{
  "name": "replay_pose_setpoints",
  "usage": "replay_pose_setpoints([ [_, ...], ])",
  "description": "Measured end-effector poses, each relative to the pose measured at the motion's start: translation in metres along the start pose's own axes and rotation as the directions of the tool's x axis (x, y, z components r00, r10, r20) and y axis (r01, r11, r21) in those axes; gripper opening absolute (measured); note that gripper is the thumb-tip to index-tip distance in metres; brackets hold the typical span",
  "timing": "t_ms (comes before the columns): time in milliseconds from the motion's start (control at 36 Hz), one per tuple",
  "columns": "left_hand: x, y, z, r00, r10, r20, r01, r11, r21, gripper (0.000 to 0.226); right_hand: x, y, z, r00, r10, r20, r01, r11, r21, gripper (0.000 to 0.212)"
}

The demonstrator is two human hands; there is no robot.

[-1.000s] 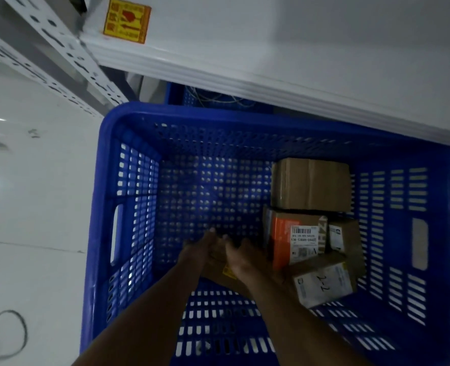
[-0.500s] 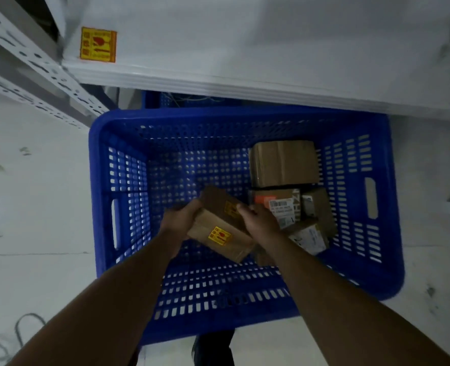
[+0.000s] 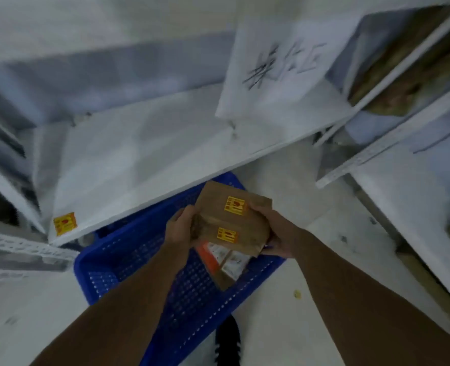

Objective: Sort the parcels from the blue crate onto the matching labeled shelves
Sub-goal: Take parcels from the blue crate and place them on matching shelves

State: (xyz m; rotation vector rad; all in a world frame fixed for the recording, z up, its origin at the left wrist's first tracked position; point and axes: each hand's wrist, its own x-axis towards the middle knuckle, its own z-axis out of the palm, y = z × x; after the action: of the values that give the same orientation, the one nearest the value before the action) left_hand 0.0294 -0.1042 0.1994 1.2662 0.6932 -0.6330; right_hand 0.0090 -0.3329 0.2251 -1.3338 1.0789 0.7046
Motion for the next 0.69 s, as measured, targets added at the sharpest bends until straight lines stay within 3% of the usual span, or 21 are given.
replay_pose_setpoints([
  [83, -0.057, 0.054, 0.046, 0.994, 0.024, 0.106, -0.027, 0.999, 0.030, 0.017, -0.085, -0.021, -0.033, 0.989, -0.129, -0.070, 0.134, 0.988, 0.078, 0.064],
  [167, -0.116, 0.102, 0.089, 0.986, 0.051, 0.159, -0.082, 0.977, 0.198, 0.022, -0.170, -0.043, -0.068, 0.928, -0.290, -0.233, 0.308, 0.950, 0.043, 0.059],
  [250, -0.170, 0.146, 0.134, 0.972, 0.082, 0.221, -0.171, 0.889, 0.425, 0.014, -0.256, -0.058, -0.102, 0.757, -0.451, -0.473, 0.463, 0.881, -0.099, 0.083],
  [306, -0.221, 0.173, 0.167, 0.950, 0.069, 0.306, -0.207, 0.869, 0.449, 0.022, -0.318, -0.064, -0.125, 0.591, -0.585, -0.556, 0.535, 0.800, -0.273, 0.098],
  [361, -0.290, 0.195, 0.205, 0.895, 0.053, 0.443, -0.251, 0.882, 0.400, 0.036, -0.381, -0.067, -0.147, 0.416, -0.711, -0.568, 0.553, 0.693, -0.463, 0.100],
  [417, -0.350, 0.213, 0.240, 0.811, 0.018, 0.584, -0.295, 0.875, 0.383, 0.053, -0.441, -0.065, -0.169, 0.245, -0.808, -0.536, 0.522, 0.576, -0.630, 0.102],
  [472, -0.409, 0.225, 0.272, 0.701, -0.069, 0.710, -0.296, 0.878, 0.377, 0.062, -0.498, -0.057, -0.188, 0.120, -0.856, -0.503, 0.425, 0.502, -0.753, 0.114],
  [583, -0.516, 0.232, 0.325, 0.548, -0.158, 0.821, -0.248, 0.907, 0.340, 0.093, -0.592, -0.028, -0.228, -0.126, -0.896, -0.425, 0.188, 0.399, -0.897, 0.115],
  [639, -0.569, 0.229, 0.347, 0.477, -0.156, 0.865, -0.270, 0.910, 0.313, 0.094, -0.629, -0.011, -0.250, -0.214, -0.894, -0.394, 0.095, 0.383, -0.919, 0.114],
  [694, -0.623, 0.223, 0.362, 0.420, -0.127, 0.899, -0.337, 0.898, 0.284, 0.079, -0.664, 0.008, -0.268, -0.254, -0.898, -0.358, 0.021, 0.365, -0.931, 0.114],
])
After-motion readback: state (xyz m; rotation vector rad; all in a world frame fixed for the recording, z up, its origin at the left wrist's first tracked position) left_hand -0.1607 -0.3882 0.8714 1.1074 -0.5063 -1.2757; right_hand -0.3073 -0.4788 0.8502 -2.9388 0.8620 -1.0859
